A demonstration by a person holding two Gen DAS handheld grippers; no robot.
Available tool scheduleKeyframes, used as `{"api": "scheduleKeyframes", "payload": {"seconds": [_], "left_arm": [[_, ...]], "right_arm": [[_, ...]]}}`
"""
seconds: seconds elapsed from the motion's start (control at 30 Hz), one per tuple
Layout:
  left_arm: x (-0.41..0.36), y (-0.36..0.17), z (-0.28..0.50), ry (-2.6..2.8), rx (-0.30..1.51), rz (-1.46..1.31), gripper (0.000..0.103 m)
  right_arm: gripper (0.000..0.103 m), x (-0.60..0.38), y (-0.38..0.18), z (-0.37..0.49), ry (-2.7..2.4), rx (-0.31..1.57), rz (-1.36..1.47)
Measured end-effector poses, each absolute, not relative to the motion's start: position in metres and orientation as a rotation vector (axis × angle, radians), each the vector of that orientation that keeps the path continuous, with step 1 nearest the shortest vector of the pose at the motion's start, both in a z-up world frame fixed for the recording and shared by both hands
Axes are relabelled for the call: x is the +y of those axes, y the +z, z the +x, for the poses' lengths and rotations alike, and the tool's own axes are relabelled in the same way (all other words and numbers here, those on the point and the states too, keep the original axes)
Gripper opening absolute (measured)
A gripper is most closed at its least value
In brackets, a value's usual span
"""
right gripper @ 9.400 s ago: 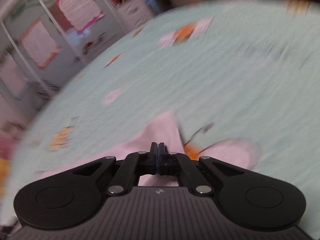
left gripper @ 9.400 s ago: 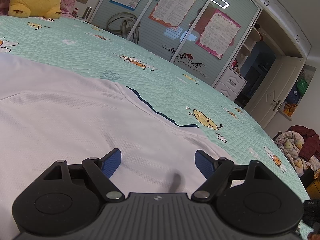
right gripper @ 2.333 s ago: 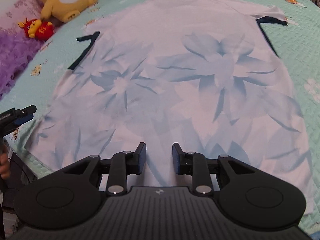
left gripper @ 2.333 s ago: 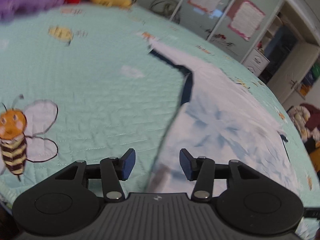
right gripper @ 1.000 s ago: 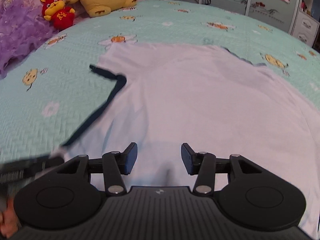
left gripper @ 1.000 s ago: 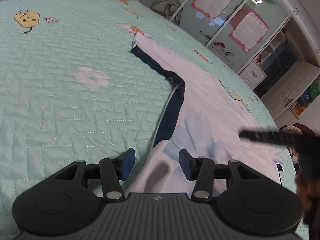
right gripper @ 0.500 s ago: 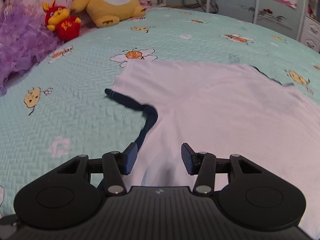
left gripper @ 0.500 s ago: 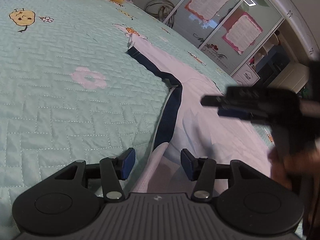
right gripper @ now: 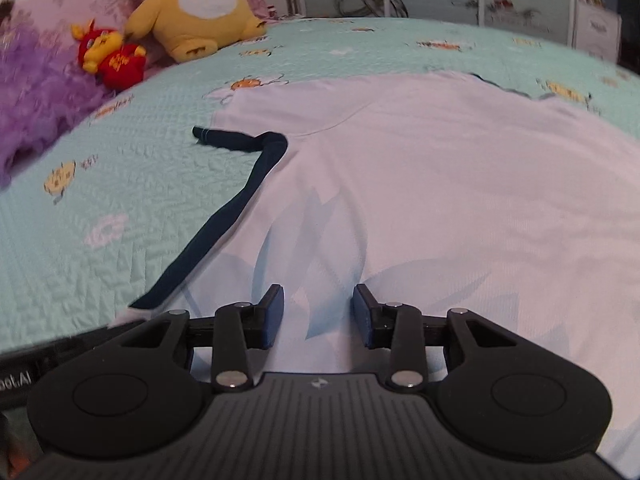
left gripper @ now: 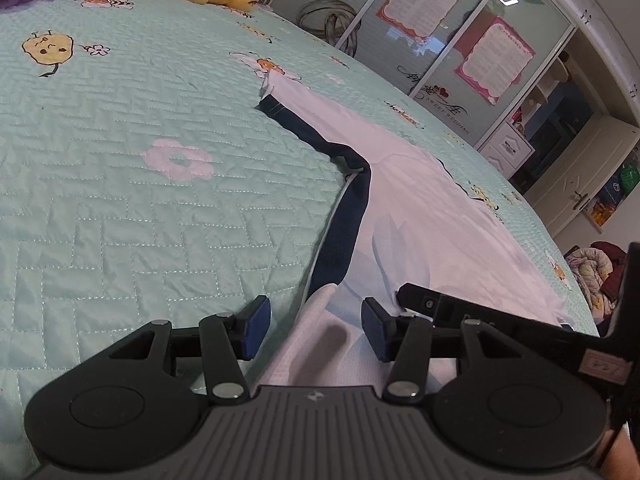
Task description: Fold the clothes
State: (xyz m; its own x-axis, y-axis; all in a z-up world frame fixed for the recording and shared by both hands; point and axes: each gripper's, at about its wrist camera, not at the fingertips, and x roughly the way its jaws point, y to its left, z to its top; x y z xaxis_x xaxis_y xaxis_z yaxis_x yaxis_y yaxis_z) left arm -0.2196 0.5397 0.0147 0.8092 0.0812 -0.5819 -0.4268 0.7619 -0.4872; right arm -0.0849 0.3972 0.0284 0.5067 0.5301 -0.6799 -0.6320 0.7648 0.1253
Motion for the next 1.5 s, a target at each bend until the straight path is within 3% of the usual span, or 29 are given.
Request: {"api": "scheduleKeyframes", "payload": {"seconds": [0.23, 0.47, 1.3, 1.5], "left_arm": [[0.539, 0.014, -0.216, 0.298, 0.571, -0.633, 0.054], [0.537, 0.013, -0.215, 0.297, 0.570, -0.624, 0.054], [0.540, 0.013, -0.213, 0.291, 0.577, -0.626, 0.055], [0.546, 0.012, -0.215, 0.267, 0.576, -0.644, 0.054]], "right_arm": [[0.039, 0.382, 0.050, -0.099, 0.722, 0.736, -0.087], [0.039, 0.390, 0.025, -0.091, 0.706, 0.802, -0.096], [0.040, 0.382, 0.039, -0.118, 0.720, 0.743, -0.079], [0.040, 0.380, 0.030, -0.116, 0.760, 0.816, -0.081]]}}
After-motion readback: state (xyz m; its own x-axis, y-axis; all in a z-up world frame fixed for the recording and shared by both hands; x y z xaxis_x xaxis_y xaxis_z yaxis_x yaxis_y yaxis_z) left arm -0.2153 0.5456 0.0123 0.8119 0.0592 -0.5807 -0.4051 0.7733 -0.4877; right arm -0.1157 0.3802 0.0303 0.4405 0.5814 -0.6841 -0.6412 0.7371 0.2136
